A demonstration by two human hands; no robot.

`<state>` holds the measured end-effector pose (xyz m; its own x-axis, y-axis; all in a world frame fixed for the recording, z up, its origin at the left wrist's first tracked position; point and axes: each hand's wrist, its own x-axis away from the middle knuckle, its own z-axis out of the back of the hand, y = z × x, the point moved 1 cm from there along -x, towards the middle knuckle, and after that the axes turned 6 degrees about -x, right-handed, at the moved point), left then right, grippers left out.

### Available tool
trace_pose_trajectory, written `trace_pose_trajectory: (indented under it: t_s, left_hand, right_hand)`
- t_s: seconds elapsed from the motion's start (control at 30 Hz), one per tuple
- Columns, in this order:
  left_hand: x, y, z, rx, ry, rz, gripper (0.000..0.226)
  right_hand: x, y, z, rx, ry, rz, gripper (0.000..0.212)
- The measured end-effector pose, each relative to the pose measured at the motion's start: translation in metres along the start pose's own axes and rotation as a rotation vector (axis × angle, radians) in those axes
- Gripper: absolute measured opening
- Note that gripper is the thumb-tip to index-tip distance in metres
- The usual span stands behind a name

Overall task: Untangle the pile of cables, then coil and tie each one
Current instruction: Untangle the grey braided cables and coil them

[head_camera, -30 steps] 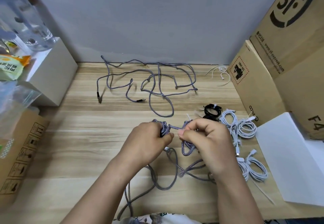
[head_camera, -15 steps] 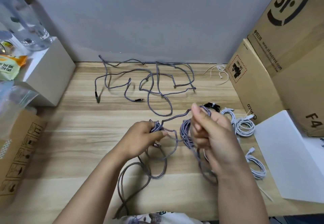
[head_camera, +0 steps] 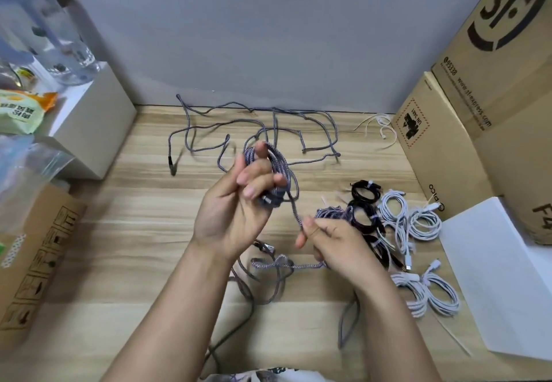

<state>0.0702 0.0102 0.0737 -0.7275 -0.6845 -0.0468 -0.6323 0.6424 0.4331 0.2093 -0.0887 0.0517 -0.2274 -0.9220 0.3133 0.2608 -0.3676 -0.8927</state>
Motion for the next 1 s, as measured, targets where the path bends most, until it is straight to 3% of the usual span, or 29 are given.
trace_pose_trajectory:
  t_s: [0.13,0.27,0.37,0.47,0.53,0.6,0.7,0.8,0.9,1.0]
  left_hand:
    - [-0.017,-0.014,0.012,-0.043,0.543,-0.269,0.027]
    - [-0.012,-0.014,0.019,-0.364,0.747,-0.554,0.02]
    - [-0.005,-0.013,0.028,-0.718,0.718,-0.63,0.012]
    - [-0.004,-0.015,0.035,-0.797,0.607,-0.509,0.013]
    - [-0.005,-0.016,0.035,-0.643,0.609,-0.386,0.015]
    - [-0.004,-0.01,0.037,-0.339,0.636,-0.296,0.024]
    - [-0.001,0.009,0.046,0.122,0.668,-0.235,0.031]
    - [0.0,0.024,0.053,0.332,0.741,-0.204,0.031]
    - [-0.004,0.021,0.052,0.166,0.74,-0.219,0.026]
    - [-0.011,0.004,0.043,-0.296,0.719,-0.326,0.022]
  right_hand:
    - [0.012,-0.006,-0.017,0.224,-0.095,0.021,0.026]
    - [0.025,-0.008,-0.026,0.361,-0.107,-0.004,0.02]
    - [0.031,-0.017,-0.016,0.347,-0.001,0.015,0.019]
    - [0.033,-0.022,-0.009,0.231,0.183,0.133,0.019]
    - [0.033,-0.022,-0.004,0.16,0.286,0.222,0.008]
    - [0.036,-0.024,0.001,0.112,0.328,0.293,0.013]
    - [0.043,-0.028,0.001,0.121,0.308,0.369,0.022]
    - [0.044,-0.028,-0.001,0.131,0.3,0.384,0.022]
    - [0.042,-0.027,-0.004,0.173,0.263,0.411,0.029]
    - [0.041,-0.03,-0.008,0.196,0.29,0.452,0.034]
